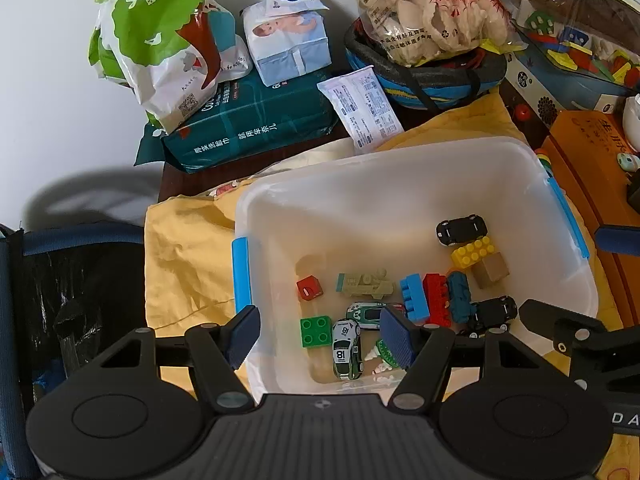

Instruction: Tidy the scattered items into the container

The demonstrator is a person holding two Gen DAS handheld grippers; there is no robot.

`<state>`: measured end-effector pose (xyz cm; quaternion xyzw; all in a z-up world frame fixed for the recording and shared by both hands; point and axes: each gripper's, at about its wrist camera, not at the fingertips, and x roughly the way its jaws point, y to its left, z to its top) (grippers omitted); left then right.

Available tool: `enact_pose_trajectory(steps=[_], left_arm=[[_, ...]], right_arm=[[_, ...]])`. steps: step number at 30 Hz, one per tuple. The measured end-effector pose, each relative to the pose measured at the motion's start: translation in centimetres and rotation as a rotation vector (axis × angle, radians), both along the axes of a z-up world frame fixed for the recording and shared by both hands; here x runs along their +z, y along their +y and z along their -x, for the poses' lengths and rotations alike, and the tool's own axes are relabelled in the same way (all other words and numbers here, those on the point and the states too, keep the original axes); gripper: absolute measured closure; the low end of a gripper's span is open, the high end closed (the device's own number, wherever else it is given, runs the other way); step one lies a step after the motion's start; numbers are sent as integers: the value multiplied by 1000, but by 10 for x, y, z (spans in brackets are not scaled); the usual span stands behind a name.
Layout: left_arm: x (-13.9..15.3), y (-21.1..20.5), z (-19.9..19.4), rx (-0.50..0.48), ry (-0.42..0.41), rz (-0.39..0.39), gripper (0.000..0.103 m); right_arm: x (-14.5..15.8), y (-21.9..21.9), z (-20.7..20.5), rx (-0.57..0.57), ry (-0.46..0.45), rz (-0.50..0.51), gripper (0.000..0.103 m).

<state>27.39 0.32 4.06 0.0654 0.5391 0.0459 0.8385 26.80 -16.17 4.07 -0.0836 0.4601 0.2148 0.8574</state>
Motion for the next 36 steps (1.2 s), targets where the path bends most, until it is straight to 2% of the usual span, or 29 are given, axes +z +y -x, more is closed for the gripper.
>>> enact_pose_trajectory(steps=[36], left_arm=[[-7, 2, -3, 13, 12, -7, 33]], right_arm=[[-6, 2, -1, 6, 3, 13, 14]])
